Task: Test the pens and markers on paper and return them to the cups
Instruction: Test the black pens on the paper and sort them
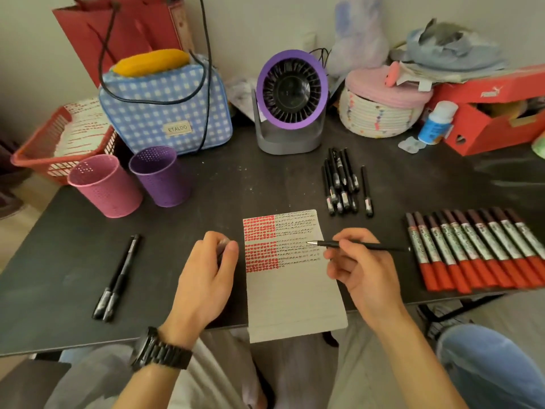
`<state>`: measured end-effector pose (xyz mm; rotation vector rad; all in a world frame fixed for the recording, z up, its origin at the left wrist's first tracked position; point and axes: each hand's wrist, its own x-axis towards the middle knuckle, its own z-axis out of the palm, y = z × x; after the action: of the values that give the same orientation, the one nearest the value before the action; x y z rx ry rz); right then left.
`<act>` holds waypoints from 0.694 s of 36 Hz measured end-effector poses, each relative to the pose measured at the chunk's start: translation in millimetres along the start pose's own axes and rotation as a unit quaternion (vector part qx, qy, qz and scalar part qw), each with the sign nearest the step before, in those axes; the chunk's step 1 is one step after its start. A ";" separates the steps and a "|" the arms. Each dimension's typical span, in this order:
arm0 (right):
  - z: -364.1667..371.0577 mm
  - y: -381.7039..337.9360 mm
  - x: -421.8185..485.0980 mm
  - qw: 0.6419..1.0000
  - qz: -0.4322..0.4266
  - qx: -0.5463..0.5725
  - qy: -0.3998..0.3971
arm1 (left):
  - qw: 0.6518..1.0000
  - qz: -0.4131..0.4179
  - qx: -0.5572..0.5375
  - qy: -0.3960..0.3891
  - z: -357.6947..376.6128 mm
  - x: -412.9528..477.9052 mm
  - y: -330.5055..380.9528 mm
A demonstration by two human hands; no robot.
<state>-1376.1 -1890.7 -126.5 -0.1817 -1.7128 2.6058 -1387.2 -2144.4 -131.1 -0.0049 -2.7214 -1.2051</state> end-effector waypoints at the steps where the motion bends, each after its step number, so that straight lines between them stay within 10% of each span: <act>1: 2.0 -0.1 -1.0 1.000 -0.002 -0.014 0.000 | 1.000 0.001 0.001 -0.001 2.3 0.8 -3.9; 25: 43.3 27.2 21.7 0.925 -0.100 -0.363 0.057 | 0.986 0.096 0.108 -0.081 4.5 -7.0 -6.9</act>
<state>-1401.0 -1939.3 -136.4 -0.1475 -2.4072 1.6784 -1381.4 -2145.4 -140.3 -0.3450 -2.8946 -0.8896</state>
